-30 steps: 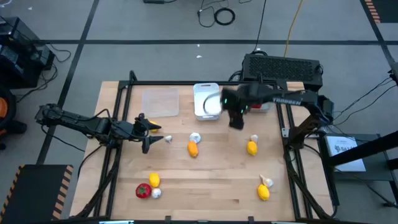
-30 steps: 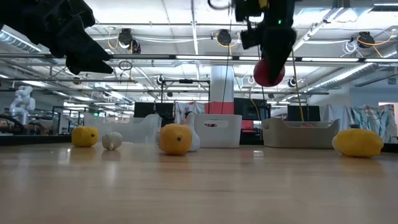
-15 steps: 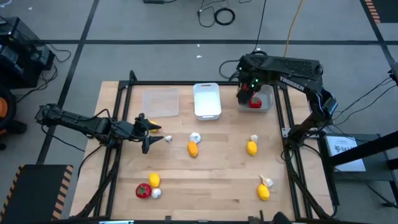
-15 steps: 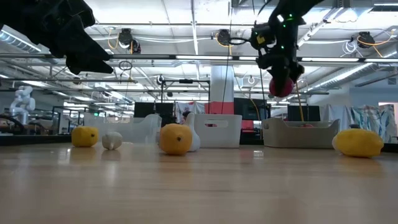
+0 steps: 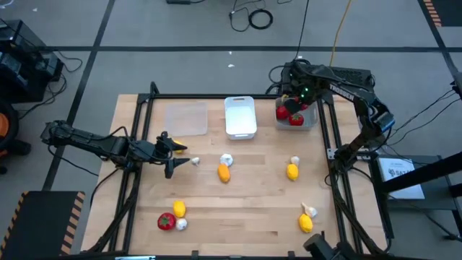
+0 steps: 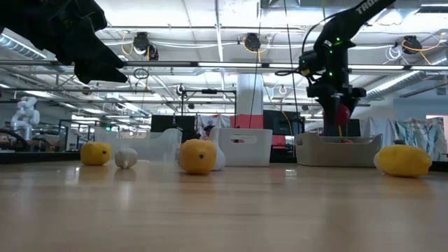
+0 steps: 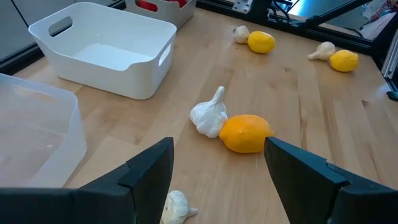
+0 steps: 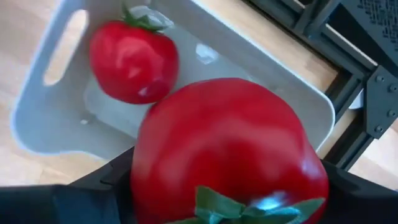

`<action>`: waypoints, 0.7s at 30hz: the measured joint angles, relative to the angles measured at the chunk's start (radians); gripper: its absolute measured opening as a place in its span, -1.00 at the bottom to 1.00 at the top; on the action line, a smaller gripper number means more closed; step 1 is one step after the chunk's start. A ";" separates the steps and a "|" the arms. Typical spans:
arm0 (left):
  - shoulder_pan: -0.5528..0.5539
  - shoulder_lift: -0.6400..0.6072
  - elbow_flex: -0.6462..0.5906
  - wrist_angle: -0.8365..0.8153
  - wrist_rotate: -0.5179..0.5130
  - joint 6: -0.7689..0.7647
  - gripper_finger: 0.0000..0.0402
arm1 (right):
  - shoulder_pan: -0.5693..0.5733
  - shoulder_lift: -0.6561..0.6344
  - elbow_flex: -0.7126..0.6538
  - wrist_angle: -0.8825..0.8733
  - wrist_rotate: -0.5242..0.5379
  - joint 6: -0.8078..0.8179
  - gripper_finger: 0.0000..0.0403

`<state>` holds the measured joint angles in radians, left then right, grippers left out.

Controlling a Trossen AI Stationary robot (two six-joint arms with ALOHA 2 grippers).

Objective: Sort produce into baskets
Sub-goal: Put the tomato into the gray bin

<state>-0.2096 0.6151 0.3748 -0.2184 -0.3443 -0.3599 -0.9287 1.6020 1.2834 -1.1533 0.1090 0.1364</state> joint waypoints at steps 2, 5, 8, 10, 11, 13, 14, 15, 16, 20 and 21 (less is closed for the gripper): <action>0.000 0.000 0.000 0.000 0.000 0.000 0.27 | -0.014 0.000 -0.004 0.006 0.002 0.005 0.41; 0.000 0.000 0.000 0.000 0.000 0.000 0.27 | -0.028 0.000 -0.008 0.005 0.003 0.028 0.47; 0.000 0.000 0.000 0.000 0.000 0.000 0.27 | -0.042 0.000 -0.008 0.005 0.003 0.032 0.58; 0.000 0.000 0.000 0.000 0.000 0.000 0.27 | -0.048 0.000 -0.008 0.005 0.004 0.032 0.66; 0.000 0.000 0.000 0.000 0.000 0.000 0.27 | -0.048 0.000 -0.008 0.006 0.004 0.032 0.69; 0.000 0.000 0.000 0.000 0.000 0.001 0.27 | -0.048 0.000 -0.008 0.007 0.004 0.024 0.74; 0.000 0.000 0.000 0.000 0.000 0.001 0.27 | -0.048 0.000 -0.008 0.011 0.004 0.017 0.75; 0.000 0.000 0.000 0.000 0.000 0.001 0.27 | -0.048 0.000 -0.008 0.016 0.004 0.012 0.76; 0.000 0.000 0.000 0.000 0.000 0.001 0.27 | -0.048 0.000 -0.008 0.021 0.004 0.008 0.77; 0.000 0.000 0.000 0.000 0.000 0.001 0.27 | -0.048 0.000 -0.008 0.051 0.004 -0.002 0.77; 0.000 0.000 0.000 0.000 0.000 0.001 0.27 | -0.048 0.000 -0.008 0.061 0.004 -0.006 0.77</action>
<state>-0.2096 0.6148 0.3752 -0.2180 -0.3446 -0.3588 -0.9764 1.6020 1.2758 -1.0919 0.1127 0.1307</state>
